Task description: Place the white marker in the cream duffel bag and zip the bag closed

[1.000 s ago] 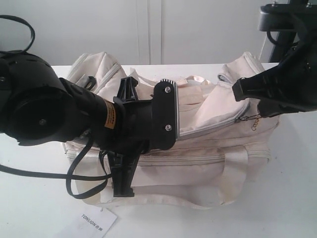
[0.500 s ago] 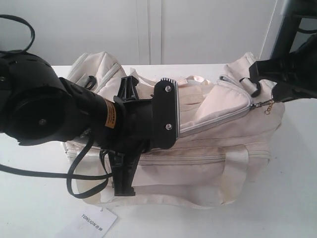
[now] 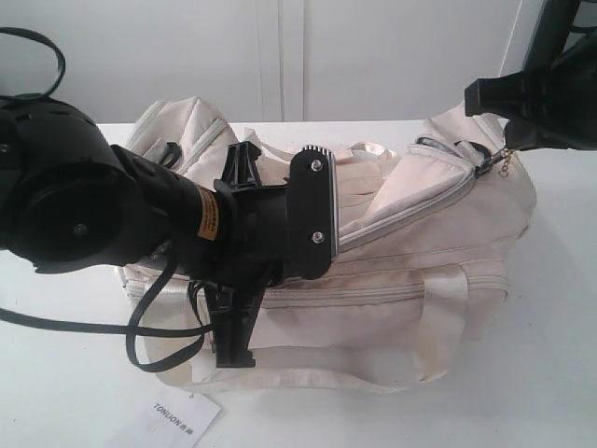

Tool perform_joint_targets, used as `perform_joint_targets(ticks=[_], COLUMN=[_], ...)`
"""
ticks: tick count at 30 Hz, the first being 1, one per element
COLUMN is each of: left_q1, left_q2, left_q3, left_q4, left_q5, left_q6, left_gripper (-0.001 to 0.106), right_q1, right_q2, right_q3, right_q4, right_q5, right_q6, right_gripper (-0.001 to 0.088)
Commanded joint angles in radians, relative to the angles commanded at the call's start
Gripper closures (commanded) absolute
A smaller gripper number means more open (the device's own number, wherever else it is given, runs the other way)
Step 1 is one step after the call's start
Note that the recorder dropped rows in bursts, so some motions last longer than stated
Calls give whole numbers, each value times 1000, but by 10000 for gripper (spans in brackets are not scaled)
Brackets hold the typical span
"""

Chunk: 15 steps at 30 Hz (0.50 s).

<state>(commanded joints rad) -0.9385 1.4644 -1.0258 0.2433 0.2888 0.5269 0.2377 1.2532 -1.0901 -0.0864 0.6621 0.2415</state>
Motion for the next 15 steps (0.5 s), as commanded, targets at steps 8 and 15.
perform_joint_targets(ticks=[8, 15], left_q1=[0, 0], left_q2=[2, 2], left_q3=[0, 0], left_q4=[115, 115], left_q5=[2, 2], left_q6=[0, 0], left_gripper=[1053, 1053], right_q1=[0, 0], right_q2=[42, 54], right_q3=[0, 0], right_q4=[0, 4], right_q5=[-17, -29], right_q6=[0, -3], right_gripper=[868, 868])
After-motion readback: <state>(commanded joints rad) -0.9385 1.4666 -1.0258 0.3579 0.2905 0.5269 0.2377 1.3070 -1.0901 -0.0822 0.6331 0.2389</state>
